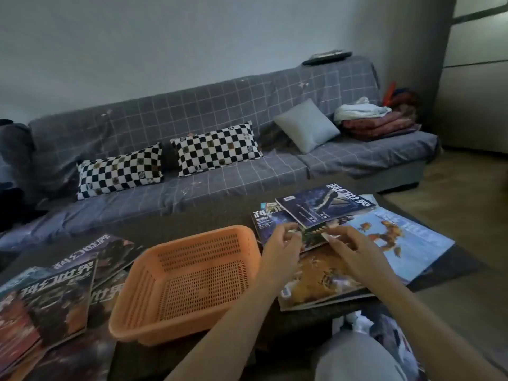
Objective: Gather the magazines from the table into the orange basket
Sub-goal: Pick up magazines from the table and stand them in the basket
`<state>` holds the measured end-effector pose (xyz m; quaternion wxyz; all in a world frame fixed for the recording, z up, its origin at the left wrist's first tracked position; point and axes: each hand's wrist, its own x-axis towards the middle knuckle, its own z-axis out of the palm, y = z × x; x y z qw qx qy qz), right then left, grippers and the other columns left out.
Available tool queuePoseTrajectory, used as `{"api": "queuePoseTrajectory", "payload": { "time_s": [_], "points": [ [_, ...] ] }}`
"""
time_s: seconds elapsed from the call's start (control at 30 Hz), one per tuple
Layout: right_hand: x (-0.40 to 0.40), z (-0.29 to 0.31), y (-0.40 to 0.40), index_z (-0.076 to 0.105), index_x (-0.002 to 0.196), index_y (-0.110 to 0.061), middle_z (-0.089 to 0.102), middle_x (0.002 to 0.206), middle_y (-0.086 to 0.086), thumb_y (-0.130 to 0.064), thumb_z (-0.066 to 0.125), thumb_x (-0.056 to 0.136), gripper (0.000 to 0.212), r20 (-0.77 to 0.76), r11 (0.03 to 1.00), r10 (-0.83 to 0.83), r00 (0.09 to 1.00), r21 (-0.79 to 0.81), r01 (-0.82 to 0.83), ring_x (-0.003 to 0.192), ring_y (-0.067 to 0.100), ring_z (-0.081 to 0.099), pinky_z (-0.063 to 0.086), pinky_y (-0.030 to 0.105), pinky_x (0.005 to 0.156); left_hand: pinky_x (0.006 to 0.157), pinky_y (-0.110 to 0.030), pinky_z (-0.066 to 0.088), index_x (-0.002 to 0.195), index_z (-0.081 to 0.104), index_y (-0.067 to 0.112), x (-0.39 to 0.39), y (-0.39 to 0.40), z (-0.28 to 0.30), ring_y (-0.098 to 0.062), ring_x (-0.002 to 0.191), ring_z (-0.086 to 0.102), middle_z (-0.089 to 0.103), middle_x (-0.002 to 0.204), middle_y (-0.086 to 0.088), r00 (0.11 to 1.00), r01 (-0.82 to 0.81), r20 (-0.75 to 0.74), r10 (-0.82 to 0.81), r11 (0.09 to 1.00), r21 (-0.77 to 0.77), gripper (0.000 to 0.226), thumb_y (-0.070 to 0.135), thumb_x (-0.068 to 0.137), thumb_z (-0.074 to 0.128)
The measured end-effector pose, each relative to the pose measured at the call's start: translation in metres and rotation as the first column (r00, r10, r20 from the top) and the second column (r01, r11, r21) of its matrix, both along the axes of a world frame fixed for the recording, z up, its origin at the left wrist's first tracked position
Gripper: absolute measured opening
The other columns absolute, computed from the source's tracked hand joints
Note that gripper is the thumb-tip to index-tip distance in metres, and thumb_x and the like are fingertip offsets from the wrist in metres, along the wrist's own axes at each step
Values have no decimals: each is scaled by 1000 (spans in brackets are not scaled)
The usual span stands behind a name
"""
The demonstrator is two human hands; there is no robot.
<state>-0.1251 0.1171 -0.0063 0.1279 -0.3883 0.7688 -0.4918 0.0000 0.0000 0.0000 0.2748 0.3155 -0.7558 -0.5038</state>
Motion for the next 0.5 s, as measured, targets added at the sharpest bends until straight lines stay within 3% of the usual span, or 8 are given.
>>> {"api": "queuePoseTrajectory", "payload": {
  "time_s": [0.07,0.13,0.2,0.33,0.43,0.5],
  "points": [
    [-15,-8,-4,57,106,-32,58,90,-13,-38,52,92,16,24,999,-37,999,34,36,81,-1,52,39,17,62,62,-19,50,116,54,32,-22,-4,-5,0,74,62,64,92,12,1000,-13,6,13,999,41,21,34,97,46],
    [-32,-21,-10,57,108,-33,55,89,-19,-39,53,91,18,24,995,-67,997,77,65,81,-3,50,38,16,63,67,-21,50,119,54,29,-43,-10,-16,-3,81,63,63,95,11,999,-53,3,52,996,79,24,34,97,46],
    [-49,-32,-15,59,111,-30,58,94,-15,-35,54,91,21,10,991,-97,995,95,96,84,-2,51,40,17,66,73,-22,49,122,53,27,-64,-15,-25,-4,88,61,61,100,11,996,-84,28,82,994,76,27,36,97,45],
    [-76,-53,-25,61,113,-26,63,112,-7,-35,55,90,25,-71,985,-125,990,108,132,100,9,53,43,28,81,67,-8,37,134,45,20,-95,-28,-40,6,85,53,54,101,16,985,-172,35,170,983,62,39,33,98,48],
    [-91,-65,-38,58,119,-26,59,123,-1,-38,53,90,31,-116,964,-153,981,199,173,114,19,47,40,39,95,97,-27,43,141,39,15,-117,-41,-48,-13,114,53,50,132,-1,964,-260,74,255,962,83,49,33,97,51],
    [-97,-71,-46,55,123,-27,56,128,0,-38,52,91,34,-153,945,-196,969,234,228,120,22,42,35,40,99,96,-29,44,134,47,16,-126,-46,-54,-17,113,53,48,129,-2,956,-276,108,273,961,12,43,34,96,53]
  ]
}}
